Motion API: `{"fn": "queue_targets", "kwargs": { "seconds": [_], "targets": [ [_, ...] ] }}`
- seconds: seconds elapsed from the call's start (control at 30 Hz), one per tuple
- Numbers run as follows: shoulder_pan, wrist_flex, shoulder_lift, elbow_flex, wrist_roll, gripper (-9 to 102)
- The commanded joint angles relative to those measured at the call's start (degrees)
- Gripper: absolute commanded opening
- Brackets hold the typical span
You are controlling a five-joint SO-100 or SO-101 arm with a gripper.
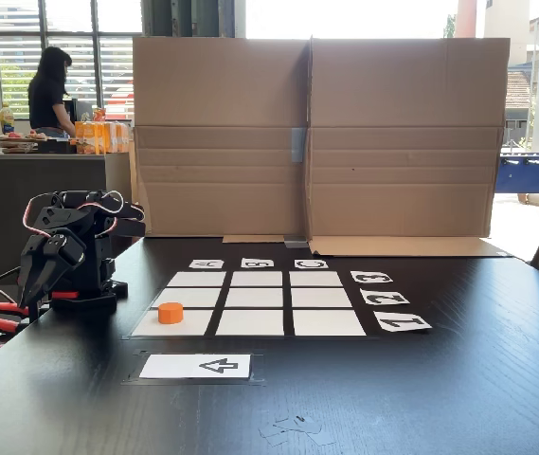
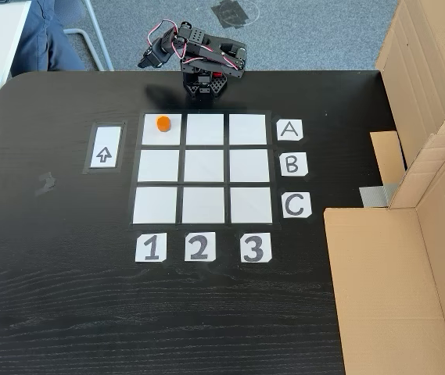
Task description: Pick up the round, orange token and place it in the grid on square A1.
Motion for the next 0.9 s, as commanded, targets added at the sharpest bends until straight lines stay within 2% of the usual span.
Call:
{"fn": "queue_targets", "kwargs": {
  "seconds": [0.0, 0.87],
  "targets": [
    [-0.2, 0.3, 0.3, 0.1, -0.4, 0],
    [-0.7, 1.1, 0.4, 0.1, -0.4, 0]
  ]
}}
